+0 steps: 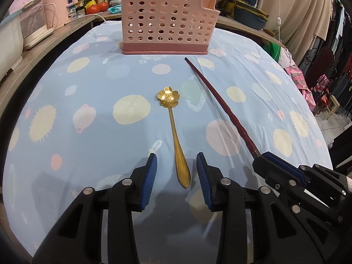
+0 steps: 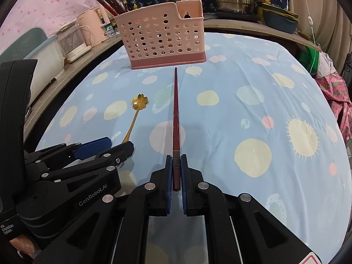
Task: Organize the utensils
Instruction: 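Grasp the dark red chopstick with the right tool while the left tool grasps the gold spoon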
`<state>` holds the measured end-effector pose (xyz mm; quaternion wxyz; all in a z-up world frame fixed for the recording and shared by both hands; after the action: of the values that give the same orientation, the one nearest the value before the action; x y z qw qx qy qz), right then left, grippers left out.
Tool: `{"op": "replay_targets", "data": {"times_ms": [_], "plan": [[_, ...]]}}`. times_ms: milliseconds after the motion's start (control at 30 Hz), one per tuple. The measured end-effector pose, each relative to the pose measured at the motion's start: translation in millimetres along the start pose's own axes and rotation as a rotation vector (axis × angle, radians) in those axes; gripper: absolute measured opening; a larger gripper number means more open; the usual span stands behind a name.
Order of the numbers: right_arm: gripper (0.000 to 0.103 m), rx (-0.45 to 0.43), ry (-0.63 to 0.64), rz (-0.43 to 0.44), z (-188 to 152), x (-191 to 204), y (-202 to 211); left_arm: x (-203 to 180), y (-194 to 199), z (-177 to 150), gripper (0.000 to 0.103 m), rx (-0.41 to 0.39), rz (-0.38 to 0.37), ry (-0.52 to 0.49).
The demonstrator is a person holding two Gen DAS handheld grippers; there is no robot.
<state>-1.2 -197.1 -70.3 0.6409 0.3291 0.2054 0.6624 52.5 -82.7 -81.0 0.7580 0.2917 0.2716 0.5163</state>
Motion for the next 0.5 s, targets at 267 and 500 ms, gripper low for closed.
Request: {"op": "replay_targets", "data": {"times_ms": [267,500], "plan": [[0.007,0.006,0.001,0.005,-3,2,1,1,1,-5,0.01,0.003,-0.014,0.003],[0.007,0.003,-0.001,0.011,-3,3,5,10,14,-3,0.01,-0.008,-0.022,0.022]]}}
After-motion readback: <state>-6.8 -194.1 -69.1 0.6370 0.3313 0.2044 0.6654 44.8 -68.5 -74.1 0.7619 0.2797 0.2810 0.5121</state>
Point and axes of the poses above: each gripper's, at about its wrist camera, not at the fingertips, and y roughly against the way its jaws point, x to its left, z to its top, the point moved 2 cm from there along -y, roughly the way its jaws point, and after that the axes turned 8 degrees about -x, right-handed, at the moved point
